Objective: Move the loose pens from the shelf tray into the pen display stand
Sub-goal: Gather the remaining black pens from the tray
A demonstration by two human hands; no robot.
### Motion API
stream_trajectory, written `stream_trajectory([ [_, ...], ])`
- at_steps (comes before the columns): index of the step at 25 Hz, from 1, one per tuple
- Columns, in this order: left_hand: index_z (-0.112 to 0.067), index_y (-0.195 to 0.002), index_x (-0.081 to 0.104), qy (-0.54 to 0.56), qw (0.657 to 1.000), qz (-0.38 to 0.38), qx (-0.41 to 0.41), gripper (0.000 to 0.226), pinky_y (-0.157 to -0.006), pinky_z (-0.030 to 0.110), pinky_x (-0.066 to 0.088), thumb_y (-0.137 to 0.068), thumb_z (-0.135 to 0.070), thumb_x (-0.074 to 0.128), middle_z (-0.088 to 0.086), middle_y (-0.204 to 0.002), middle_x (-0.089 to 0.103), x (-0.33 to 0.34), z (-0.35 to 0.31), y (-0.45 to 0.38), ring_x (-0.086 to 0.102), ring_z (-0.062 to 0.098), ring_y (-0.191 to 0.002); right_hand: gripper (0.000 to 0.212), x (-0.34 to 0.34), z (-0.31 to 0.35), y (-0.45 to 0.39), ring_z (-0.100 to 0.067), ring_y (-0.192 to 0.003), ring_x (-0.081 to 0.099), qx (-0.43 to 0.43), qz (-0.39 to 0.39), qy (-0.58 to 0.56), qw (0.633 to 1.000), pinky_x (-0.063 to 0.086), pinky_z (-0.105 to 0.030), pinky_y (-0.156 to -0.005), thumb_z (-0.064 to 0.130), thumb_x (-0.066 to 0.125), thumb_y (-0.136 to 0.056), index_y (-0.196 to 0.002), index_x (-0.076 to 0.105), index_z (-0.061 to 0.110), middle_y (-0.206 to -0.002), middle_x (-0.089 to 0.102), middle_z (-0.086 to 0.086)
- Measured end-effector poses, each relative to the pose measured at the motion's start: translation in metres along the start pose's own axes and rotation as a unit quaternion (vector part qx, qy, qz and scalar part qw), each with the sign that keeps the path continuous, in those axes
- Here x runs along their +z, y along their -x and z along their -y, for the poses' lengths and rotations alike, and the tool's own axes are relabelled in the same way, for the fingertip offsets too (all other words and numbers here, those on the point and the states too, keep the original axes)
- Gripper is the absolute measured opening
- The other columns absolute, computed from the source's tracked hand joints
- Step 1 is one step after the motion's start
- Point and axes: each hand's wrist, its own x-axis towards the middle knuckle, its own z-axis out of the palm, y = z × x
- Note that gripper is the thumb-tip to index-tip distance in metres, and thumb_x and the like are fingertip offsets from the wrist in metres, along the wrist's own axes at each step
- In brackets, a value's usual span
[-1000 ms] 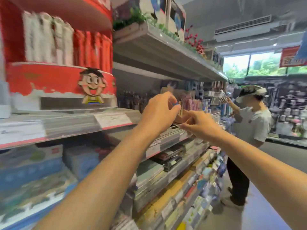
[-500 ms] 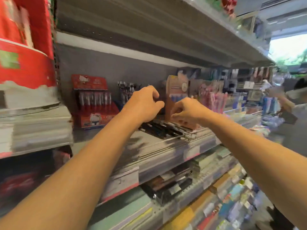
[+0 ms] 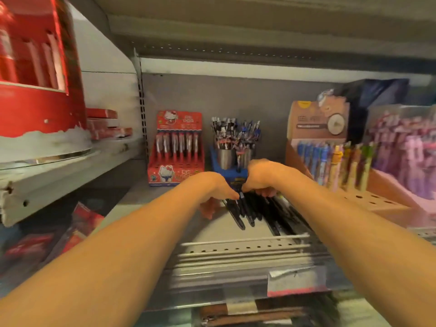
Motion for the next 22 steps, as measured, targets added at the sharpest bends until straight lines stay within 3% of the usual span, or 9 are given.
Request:
stream_trajectory([
  [3, -0.001, -0.112, 0.050, -0.040, 0.998, 0.011, -0.039, 0.062, -0.070, 0.038, 0.060, -0.093, -0.060, 0.056, 0.016, -0.090, 0.062, 0.002, -0.006, -0.020, 0.064, 0.030, -0.064, 0.030, 0.007, -0.004, -0.016, -0.017, -0.047, 0.055, -0.019, -0.021, 0.013, 1.000, 0.042, -0.023, -0.040, 0.031, 0.069, -0.095, -0.085, 0.054, 0.007, -0.067, 0.060, -0.006],
  [8, -0.007, -0.096, 0.052, -0.012, 0.999, -0.001, -0.036, 0.044, -0.046, 0.030, 0.058, -0.092, -0.048, 0.066, 0.012, -0.086, 0.054, 0.007, 0.005, -0.041, 0.057, 0.024, -0.061, 0.037, 0.012, -0.013, -0.022, -0.015, -0.046, 0.054, -0.040, -0.031, -0.002, 0.999, 0.033, -0.014, -0.031, 0.037, 0.074, -0.090, -0.074, 0.051, 0.014, -0.067, 0.059, -0.003],
  [10, -0.009, -0.090, 0.051, -0.016, 1.000, -0.009, -0.025, 0.039, -0.048, 0.031, 0.059, -0.093, -0.045, 0.066, 0.011, -0.086, 0.054, 0.008, 0.007, -0.042, 0.057, 0.024, -0.062, 0.042, 0.015, -0.014, -0.019, -0.014, -0.046, 0.053, -0.037, -0.034, 0.009, 0.999, 0.030, -0.013, -0.030, 0.043, 0.074, -0.089, -0.072, 0.050, 0.013, -0.065, 0.057, -0.003],
  [13, -0.009, -0.087, 0.054, -0.032, 0.999, -0.008, -0.015, 0.034, -0.046, 0.029, 0.057, -0.096, -0.041, 0.061, 0.011, -0.084, 0.057, 0.010, 0.004, -0.040, 0.058, 0.024, -0.061, 0.049, 0.018, -0.013, -0.017, -0.015, -0.055, 0.054, -0.039, -0.018, 0.040, 0.998, 0.036, -0.025, -0.042, 0.055, 0.071, -0.088, -0.076, 0.051, 0.012, -0.069, 0.057, -0.003],
  [17, -0.006, -0.091, 0.059, -0.093, 0.996, -0.010, -0.004, 0.038, -0.044, 0.025, 0.051, -0.099, -0.043, 0.054, 0.007, -0.077, 0.063, 0.008, 0.003, -0.029, 0.061, 0.021, -0.057, 0.055, 0.024, -0.012, -0.017, -0.015, -0.070, 0.052, -0.044, -0.015, 0.069, 0.997, 0.038, -0.030, -0.056, 0.065, 0.066, -0.086, -0.093, 0.050, 0.013, -0.084, 0.053, -0.002],
  [20, -0.010, -0.121, 0.056, -0.185, 0.982, -0.032, 0.029, 0.047, -0.066, 0.034, 0.055, -0.099, -0.050, 0.050, 0.006, -0.098, 0.059, 0.007, 0.001, -0.022, 0.063, 0.026, -0.078, 0.055, 0.027, -0.014, -0.017, -0.014, -0.072, 0.050, -0.041, -0.020, 0.076, 0.996, 0.036, -0.030, -0.057, 0.068, 0.063, -0.086, -0.095, 0.051, 0.015, -0.086, 0.051, 0.000],
  [22, -0.009, -0.124, 0.056, -0.207, 0.977, -0.021, 0.045, 0.044, -0.075, 0.036, 0.054, -0.099, -0.045, 0.051, 0.007, -0.099, 0.058, 0.006, 0.000, -0.021, 0.063, 0.027, -0.086, 0.053, 0.028, -0.014, -0.016, -0.013, -0.072, 0.050, -0.034, -0.019, 0.068, 0.997, 0.035, -0.030, -0.055, 0.068, 0.063, -0.085, -0.089, 0.050, 0.017, -0.086, 0.051, 0.001],
])
